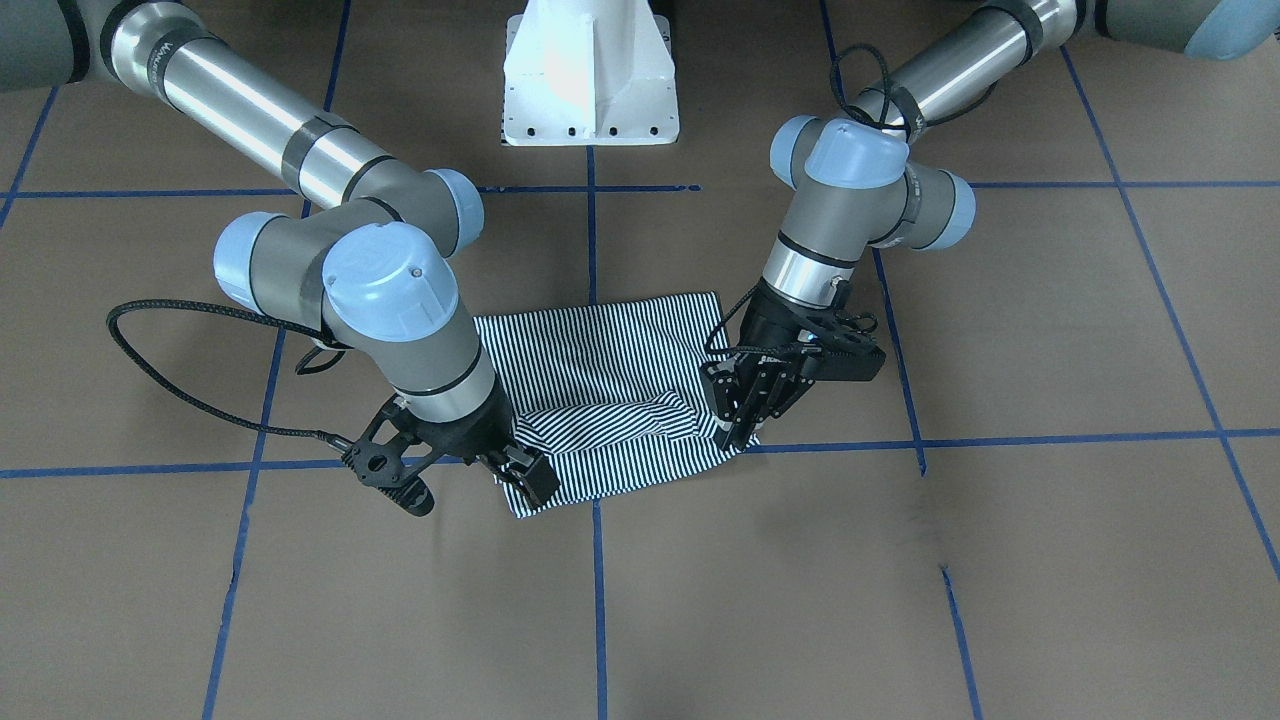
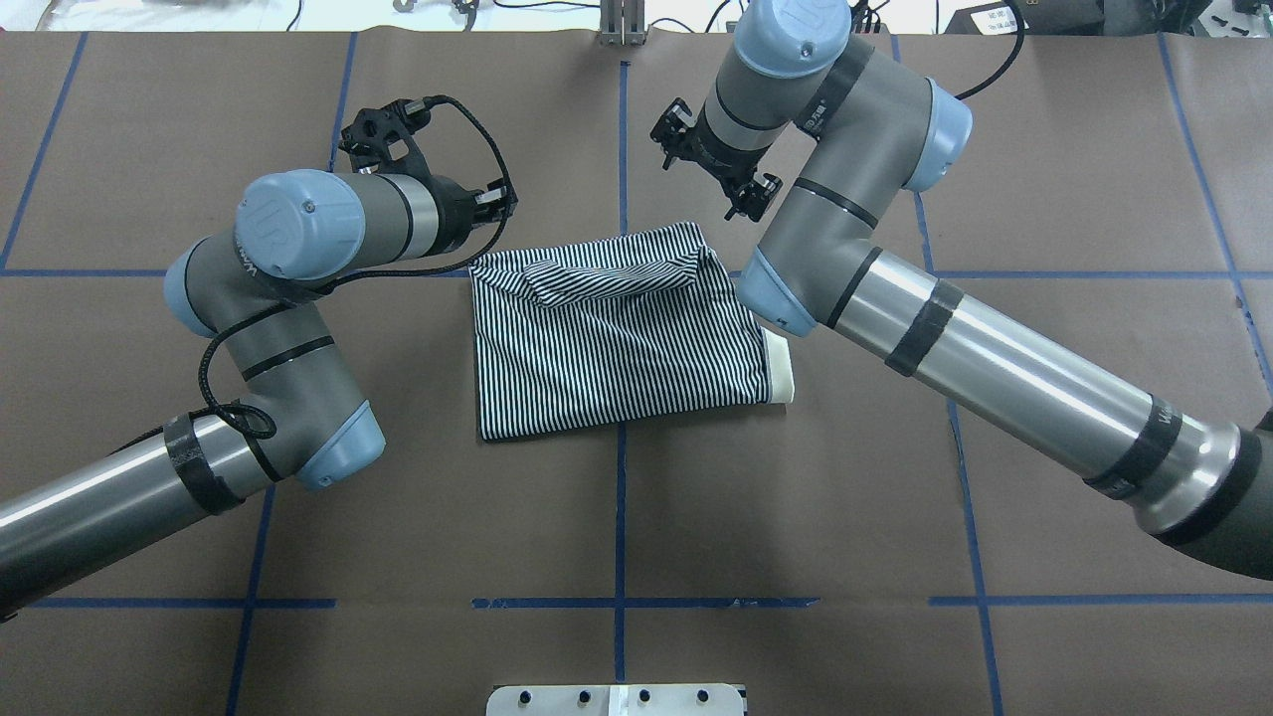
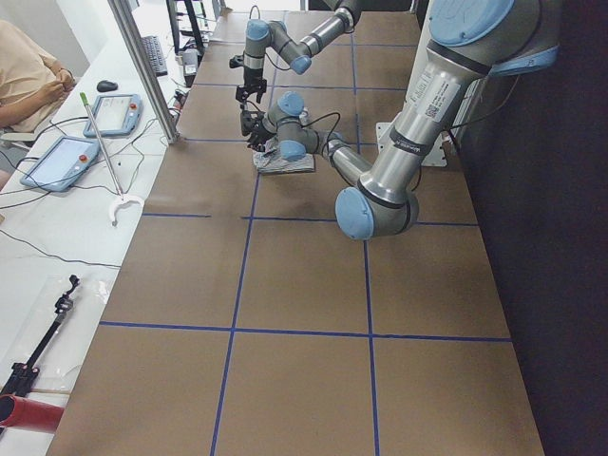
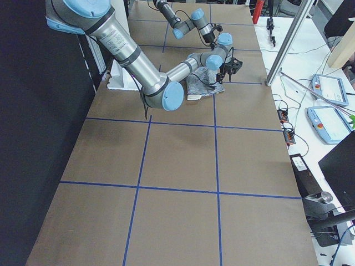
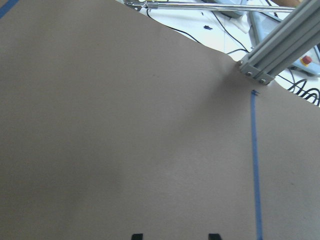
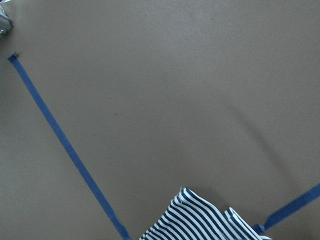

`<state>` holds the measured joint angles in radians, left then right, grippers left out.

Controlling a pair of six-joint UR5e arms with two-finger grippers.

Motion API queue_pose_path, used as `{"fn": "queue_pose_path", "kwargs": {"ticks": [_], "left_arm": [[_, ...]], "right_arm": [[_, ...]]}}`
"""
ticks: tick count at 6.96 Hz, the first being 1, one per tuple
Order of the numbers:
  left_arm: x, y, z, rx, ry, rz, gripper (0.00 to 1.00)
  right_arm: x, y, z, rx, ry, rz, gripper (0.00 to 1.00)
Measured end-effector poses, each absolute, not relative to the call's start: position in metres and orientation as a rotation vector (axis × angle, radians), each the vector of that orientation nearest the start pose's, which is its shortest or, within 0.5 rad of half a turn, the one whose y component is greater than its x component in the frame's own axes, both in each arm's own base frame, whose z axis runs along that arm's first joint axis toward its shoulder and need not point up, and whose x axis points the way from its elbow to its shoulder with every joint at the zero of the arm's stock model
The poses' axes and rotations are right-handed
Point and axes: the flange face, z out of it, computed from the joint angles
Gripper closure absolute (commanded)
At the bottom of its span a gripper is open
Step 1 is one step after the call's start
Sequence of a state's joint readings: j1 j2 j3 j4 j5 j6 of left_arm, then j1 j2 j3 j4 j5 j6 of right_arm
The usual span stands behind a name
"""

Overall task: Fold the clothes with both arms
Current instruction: 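Fold the near edge over toward the far edge with both grippers, then release, then raise the left gripper away while the right gripper lowers onto the fold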

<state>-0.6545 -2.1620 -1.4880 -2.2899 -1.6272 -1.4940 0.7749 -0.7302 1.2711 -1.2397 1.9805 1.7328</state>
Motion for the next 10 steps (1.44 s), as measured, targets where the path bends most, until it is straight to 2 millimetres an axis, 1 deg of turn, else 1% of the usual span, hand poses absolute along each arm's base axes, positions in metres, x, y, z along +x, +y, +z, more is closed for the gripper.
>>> {"fn": "queue_pose_path", "kwargs": {"ticks": [1, 2, 3, 4, 5, 6, 7, 8, 9, 10], "left_arm": [[0.501, -0.513, 0.262, 0.337, 1.161, -0.416, 1.0], [0.524, -0.495, 0.263, 0.299, 1.13, -0.361, 1.0], [0.543, -0.483, 0.26, 0.279, 1.095, -0.314, 1.0], [0.553, -0.477, 0.253, 0.27, 1.08, -0.286, 1.0], [0.558, -0.473, 0.25, 0.266, 1.075, -0.273, 1.0], [0.563, -0.473, 0.253, 0.262, 1.066, -0.267, 1.0], [0.571, -0.476, 0.256, 0.26, 1.053, -0.266, 1.0], [0.584, -0.484, 0.254, 0.26, 1.039, -0.266, 1.0], [0.59, -0.496, 0.253, 0.273, 1.024, -0.261, 1.0], [0.583, -0.516, 0.255, 0.306, 1.013, -0.255, 1.0]], "right_arm": [[-0.484, -0.598, 0.235, -0.106, -0.975, 0.672, 0.0], [-0.473, -0.585, 0.245, -0.106, -0.985, 0.66, 0.0], [-0.467, -0.578, 0.251, -0.108, -0.988, 0.654, 0.0], [-0.465, -0.575, 0.253, -0.109, -0.991, 0.651, 0.0], [-0.463, -0.574, 0.253, -0.11, -0.993, 0.65, 0.0], [-0.462, -0.573, 0.254, -0.109, -0.994, 0.649, 0.0], [-0.462, -0.572, 0.253, -0.107, -0.995, 0.649, 0.0], [-0.462, -0.572, 0.252, -0.106, -0.997, 0.649, 0.0], [-0.461, -0.572, 0.252, -0.106, -0.997, 0.649, 0.0], [-0.461, -0.571, 0.252, -0.106, -0.998, 0.65, 0.0]]}}
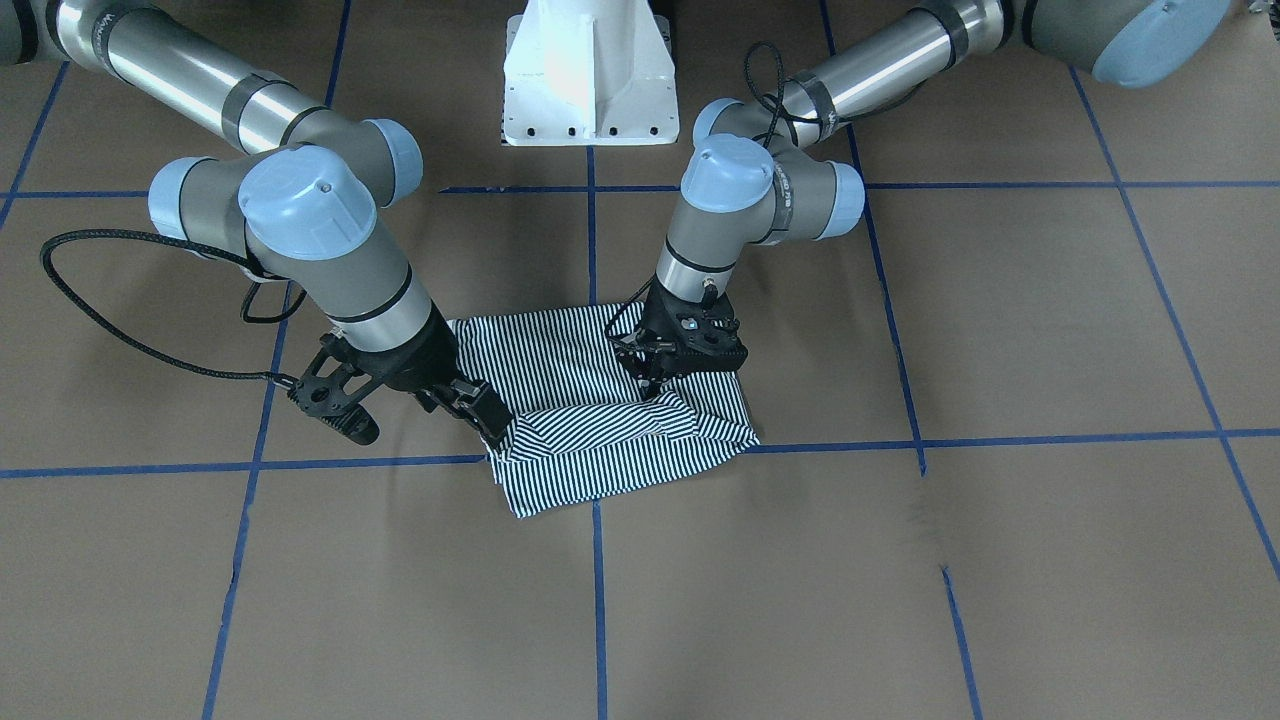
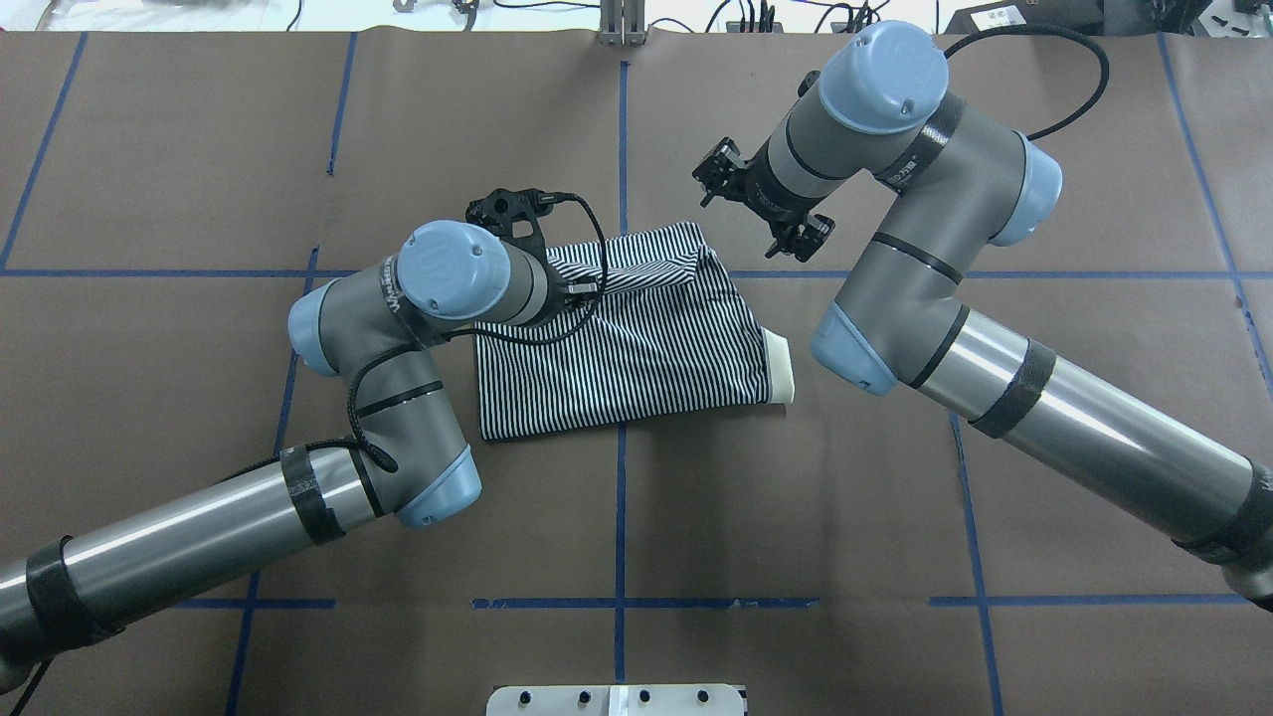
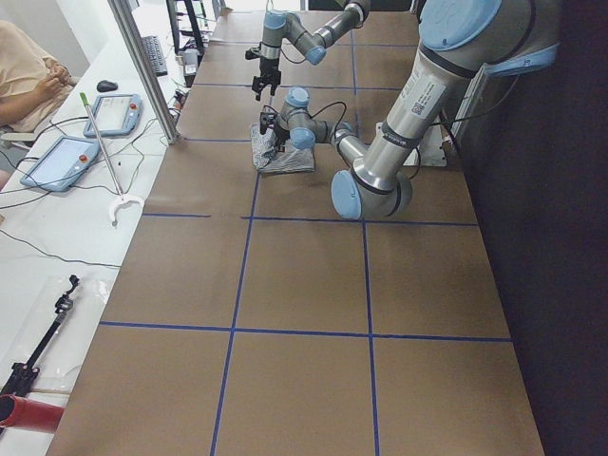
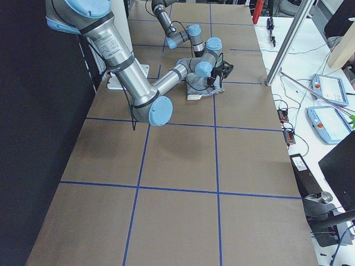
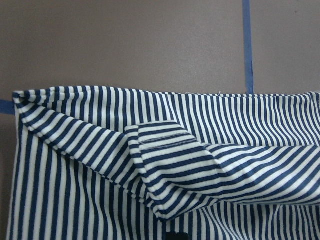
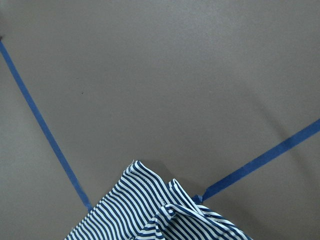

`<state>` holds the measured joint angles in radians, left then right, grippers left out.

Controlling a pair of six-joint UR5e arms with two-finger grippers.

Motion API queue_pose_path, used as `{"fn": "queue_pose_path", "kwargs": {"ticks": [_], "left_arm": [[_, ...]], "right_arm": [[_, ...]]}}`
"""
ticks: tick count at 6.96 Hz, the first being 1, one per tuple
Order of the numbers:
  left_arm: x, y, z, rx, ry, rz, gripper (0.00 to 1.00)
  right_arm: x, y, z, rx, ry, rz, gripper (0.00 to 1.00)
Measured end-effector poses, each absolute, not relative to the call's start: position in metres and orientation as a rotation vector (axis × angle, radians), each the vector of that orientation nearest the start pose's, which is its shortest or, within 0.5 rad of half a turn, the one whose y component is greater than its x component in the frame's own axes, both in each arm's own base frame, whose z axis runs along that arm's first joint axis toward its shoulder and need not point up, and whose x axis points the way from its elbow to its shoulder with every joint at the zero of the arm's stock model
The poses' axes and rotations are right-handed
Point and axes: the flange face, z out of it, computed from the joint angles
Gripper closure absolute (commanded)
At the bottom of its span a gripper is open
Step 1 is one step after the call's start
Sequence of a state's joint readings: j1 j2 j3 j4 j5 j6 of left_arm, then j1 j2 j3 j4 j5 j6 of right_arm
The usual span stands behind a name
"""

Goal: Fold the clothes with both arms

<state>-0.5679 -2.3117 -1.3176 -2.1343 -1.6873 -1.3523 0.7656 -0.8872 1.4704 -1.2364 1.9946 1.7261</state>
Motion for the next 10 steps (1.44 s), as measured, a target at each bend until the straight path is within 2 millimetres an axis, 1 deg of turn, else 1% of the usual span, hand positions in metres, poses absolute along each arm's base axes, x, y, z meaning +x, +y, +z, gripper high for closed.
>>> {"fn": "queue_pose_path", "kwargs": {"ticks": [2, 3, 4, 5, 6, 7, 8, 9, 10], "left_arm": [[0.56, -0.573, 0.273, 0.392, 1.009, -0.259, 1.0], [0.556, -0.598, 0.278, 0.422, 1.01, -0.266, 1.0], [0.549, -0.615, 0.274, 0.443, 1.017, -0.276, 1.0], [0.534, -0.627, 0.265, 0.455, 1.035, -0.283, 1.0], [0.511, -0.634, 0.259, 0.45, 1.066, -0.28, 1.0], [0.48, -0.634, 0.264, 0.435, 1.095, -0.268, 1.0], [0.449, -0.628, 0.273, 0.438, 1.113, -0.246, 1.0], [0.425, -0.619, 0.28, 0.451, 1.123, -0.214, 1.0], [0.413, -0.612, 0.283, 0.457, 1.13, -0.195, 1.0]], "right_arm": [[-0.466, -0.567, 0.254, -0.109, -0.996, 0.645, 0.0], [-0.469, -0.565, 0.254, -0.111, -0.995, 0.641, 0.0], [-0.475, -0.561, 0.254, -0.113, -0.995, 0.636, 0.0], [-0.485, -0.553, 0.251, -0.114, -0.996, 0.629, 0.0], [-0.504, -0.538, 0.245, -0.107, -0.995, 0.63, 0.44], [-0.528, -0.52, 0.24, -0.086, -0.99, 0.652, 0.99], [-0.546, -0.506, 0.237, -0.066, -0.983, 0.675, 1.0], [-0.558, -0.499, 0.238, -0.056, -0.974, 0.677, 1.0], [-0.568, -0.499, 0.238, -0.048, -0.964, 0.673, 1.0]]}}
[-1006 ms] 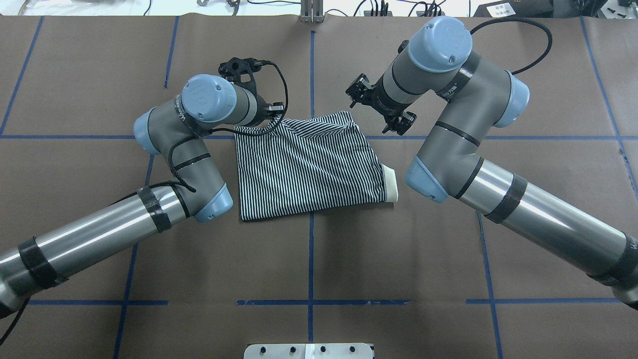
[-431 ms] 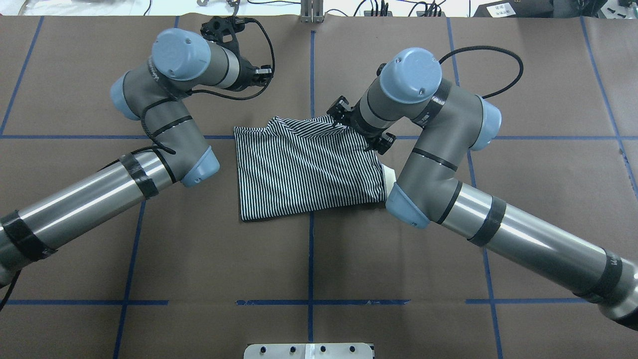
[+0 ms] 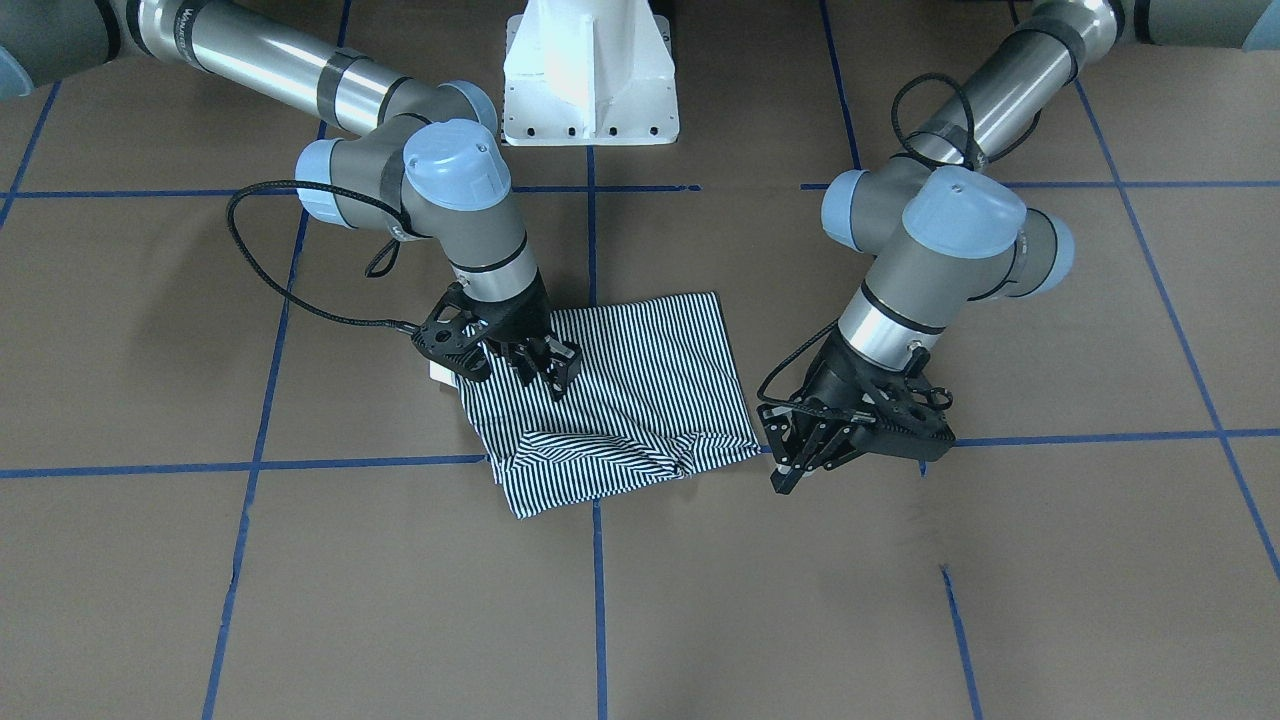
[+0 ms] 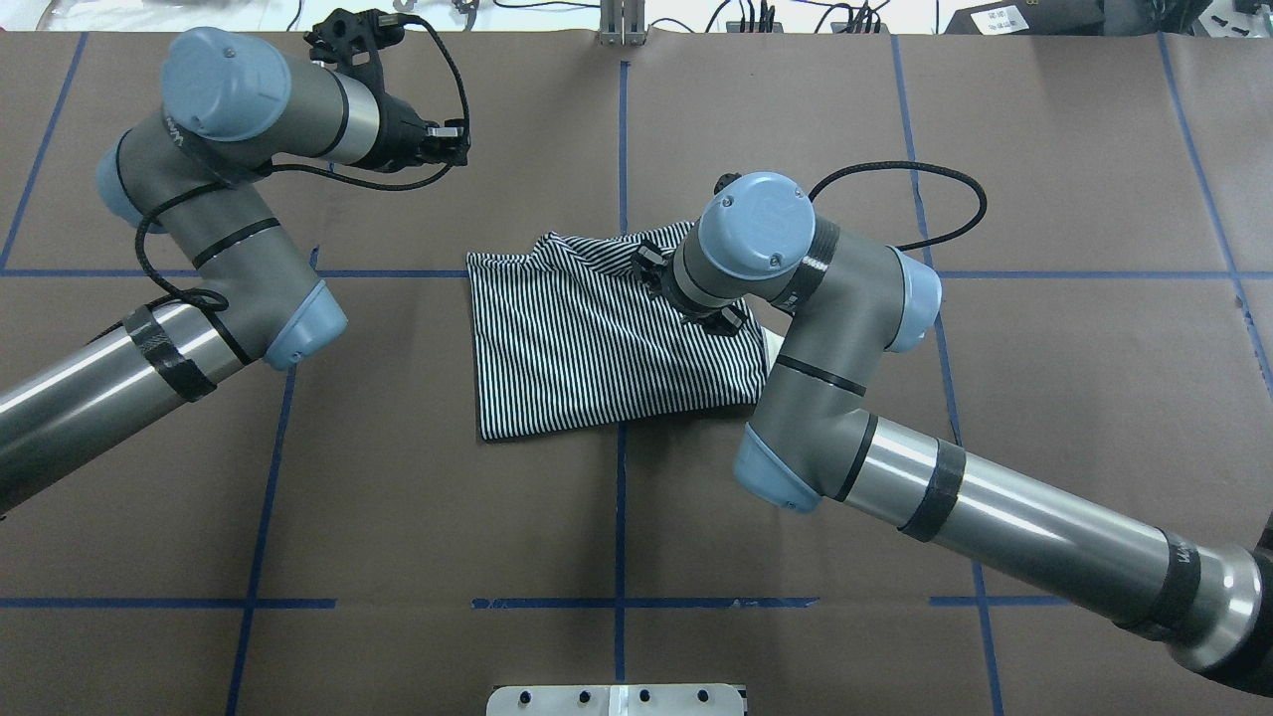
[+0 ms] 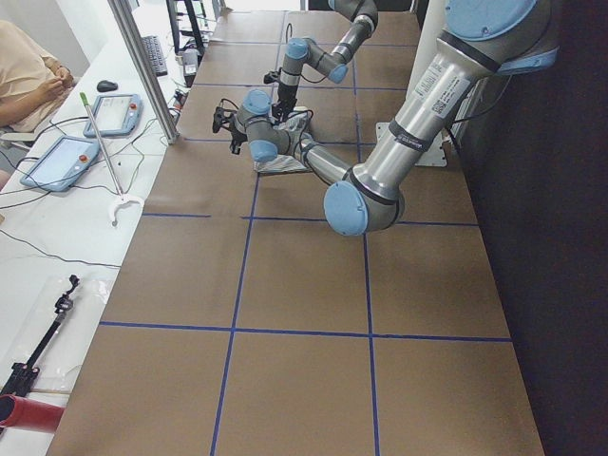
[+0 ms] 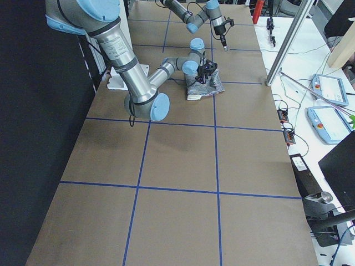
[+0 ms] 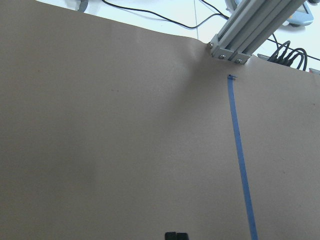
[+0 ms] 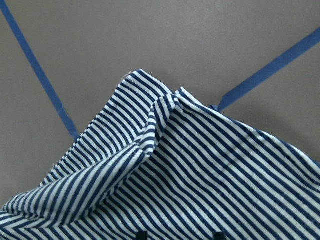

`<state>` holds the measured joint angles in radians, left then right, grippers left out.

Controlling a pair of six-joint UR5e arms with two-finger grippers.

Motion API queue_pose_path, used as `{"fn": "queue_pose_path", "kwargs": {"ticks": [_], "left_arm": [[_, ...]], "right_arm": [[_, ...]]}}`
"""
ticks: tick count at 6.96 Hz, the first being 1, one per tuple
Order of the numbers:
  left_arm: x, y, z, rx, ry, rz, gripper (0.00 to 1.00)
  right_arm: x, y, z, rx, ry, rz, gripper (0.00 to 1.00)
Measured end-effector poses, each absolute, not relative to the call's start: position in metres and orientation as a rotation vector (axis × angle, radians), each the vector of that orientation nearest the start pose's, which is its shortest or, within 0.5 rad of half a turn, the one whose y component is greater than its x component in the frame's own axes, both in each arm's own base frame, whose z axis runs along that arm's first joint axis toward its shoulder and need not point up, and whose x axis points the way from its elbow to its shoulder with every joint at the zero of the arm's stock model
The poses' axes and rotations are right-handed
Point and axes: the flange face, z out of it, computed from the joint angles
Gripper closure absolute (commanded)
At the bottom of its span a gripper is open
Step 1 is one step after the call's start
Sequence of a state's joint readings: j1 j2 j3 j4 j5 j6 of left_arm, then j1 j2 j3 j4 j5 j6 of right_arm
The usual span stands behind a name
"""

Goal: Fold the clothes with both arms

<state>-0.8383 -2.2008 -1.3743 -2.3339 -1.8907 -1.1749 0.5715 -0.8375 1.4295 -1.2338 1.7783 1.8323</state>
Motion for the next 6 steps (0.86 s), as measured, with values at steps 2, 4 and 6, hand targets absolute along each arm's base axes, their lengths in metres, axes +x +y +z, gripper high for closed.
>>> {"fn": "queue_pose_path", "kwargs": {"ticks": [2, 4, 6], "left_arm": [[0.406, -0.607, 0.285, 0.461, 1.133, -0.185, 1.0], [0.405, -0.606, 0.289, 0.461, 1.133, -0.185, 1.0], [0.403, -0.604, 0.295, 0.46, 1.129, -0.185, 1.0]], "right_arm": [[-0.603, -0.521, 0.222, -0.033, -0.933, 0.678, 1.0], [-0.626, -0.545, 0.222, -0.014, -0.929, 0.685, 1.0], [-0.624, -0.601, 0.231, 0.03, -0.918, 0.702, 1.0]]}}
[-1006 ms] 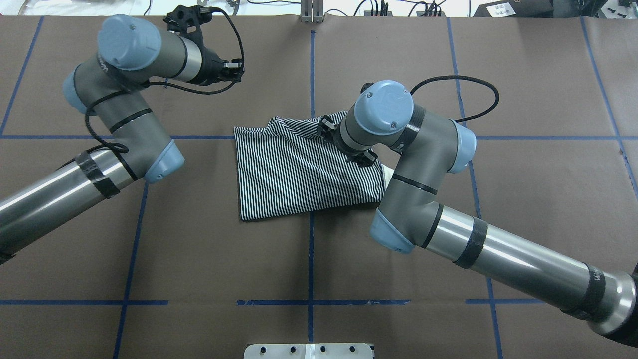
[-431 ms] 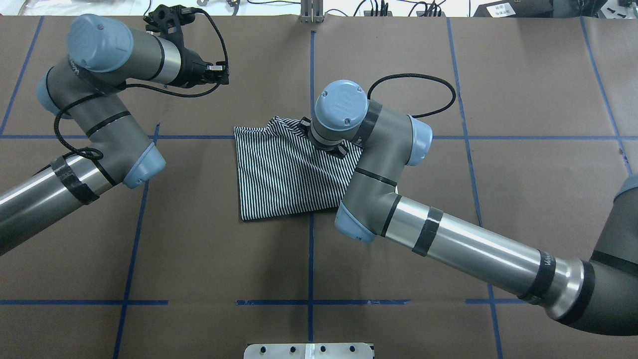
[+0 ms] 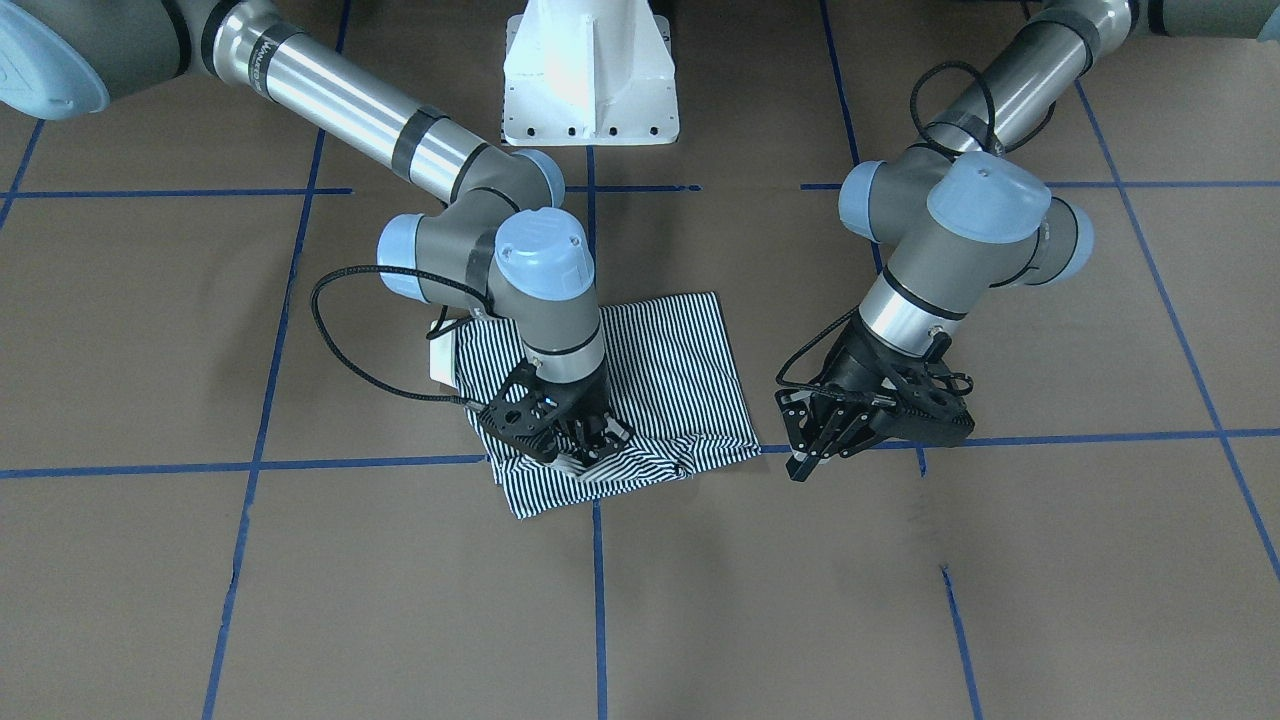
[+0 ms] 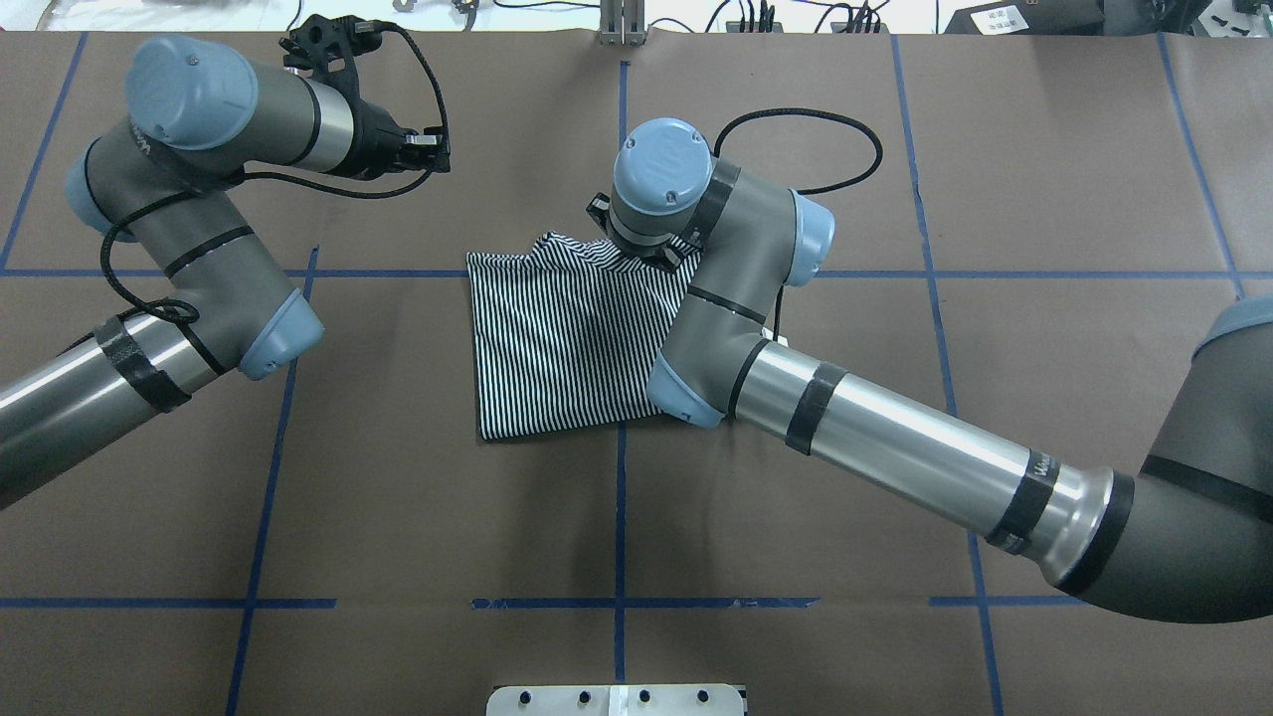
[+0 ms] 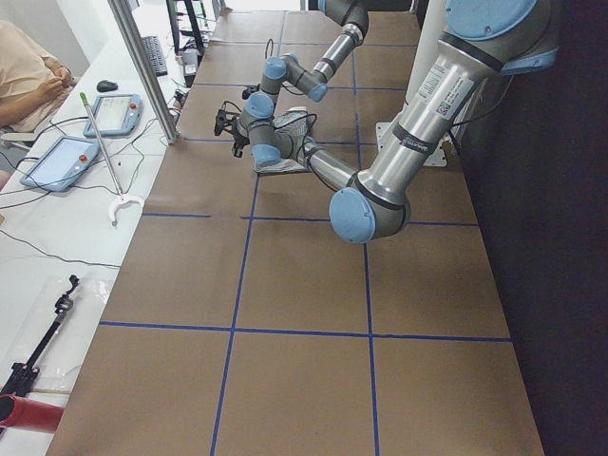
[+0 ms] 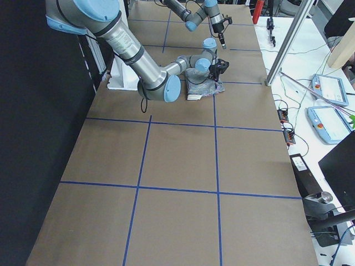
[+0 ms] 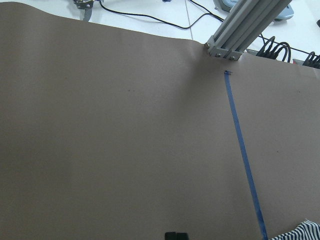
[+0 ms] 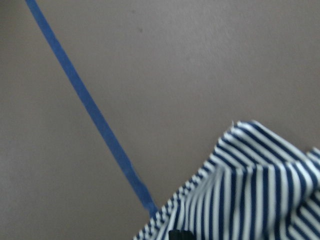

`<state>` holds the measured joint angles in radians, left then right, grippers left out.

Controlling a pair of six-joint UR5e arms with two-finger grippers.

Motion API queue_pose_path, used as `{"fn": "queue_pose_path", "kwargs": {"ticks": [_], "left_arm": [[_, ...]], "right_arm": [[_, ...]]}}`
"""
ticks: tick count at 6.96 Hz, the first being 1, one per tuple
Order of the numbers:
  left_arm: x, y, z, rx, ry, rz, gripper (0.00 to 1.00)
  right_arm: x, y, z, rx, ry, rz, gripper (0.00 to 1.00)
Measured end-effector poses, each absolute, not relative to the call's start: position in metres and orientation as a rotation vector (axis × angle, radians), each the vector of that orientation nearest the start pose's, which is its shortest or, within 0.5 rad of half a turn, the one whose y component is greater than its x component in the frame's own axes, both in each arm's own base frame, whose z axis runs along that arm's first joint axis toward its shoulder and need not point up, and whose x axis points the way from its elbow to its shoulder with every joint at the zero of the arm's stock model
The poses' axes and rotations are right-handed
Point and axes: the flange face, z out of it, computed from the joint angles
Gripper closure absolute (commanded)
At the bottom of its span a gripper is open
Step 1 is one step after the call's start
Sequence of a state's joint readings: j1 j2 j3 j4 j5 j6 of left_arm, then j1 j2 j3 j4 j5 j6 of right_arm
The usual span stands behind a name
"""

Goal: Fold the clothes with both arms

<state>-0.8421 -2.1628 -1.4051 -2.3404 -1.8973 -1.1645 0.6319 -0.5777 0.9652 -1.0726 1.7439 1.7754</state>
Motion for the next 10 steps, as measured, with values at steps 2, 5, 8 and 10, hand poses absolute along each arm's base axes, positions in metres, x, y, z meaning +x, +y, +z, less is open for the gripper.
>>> {"fn": "queue_pose_path", "kwargs": {"ticks": [2, 5, 8, 10], "left_arm": [[0.399, -0.599, 0.301, 0.459, 1.126, -0.187, 1.0], [0.388, -0.593, 0.317, 0.464, 1.107, -0.175, 1.0], [0.327, -0.599, 0.378, 0.547, 0.987, -0.082, 1.0], [0.254, -0.609, 0.43, 0.574, 0.901, 0.004, 1.0]], "right_arm": [[-0.599, -0.651, 0.257, 0.094, -0.895, 0.676, 1.0], [-0.519, -0.704, 0.258, 0.106, -0.918, 0.627, 1.0], [-0.37, -0.705, 0.338, 0.08, -0.906, 0.488, 1.0], [-0.243, -0.696, 0.42, 0.103, -0.891, 0.375, 0.93]]}}
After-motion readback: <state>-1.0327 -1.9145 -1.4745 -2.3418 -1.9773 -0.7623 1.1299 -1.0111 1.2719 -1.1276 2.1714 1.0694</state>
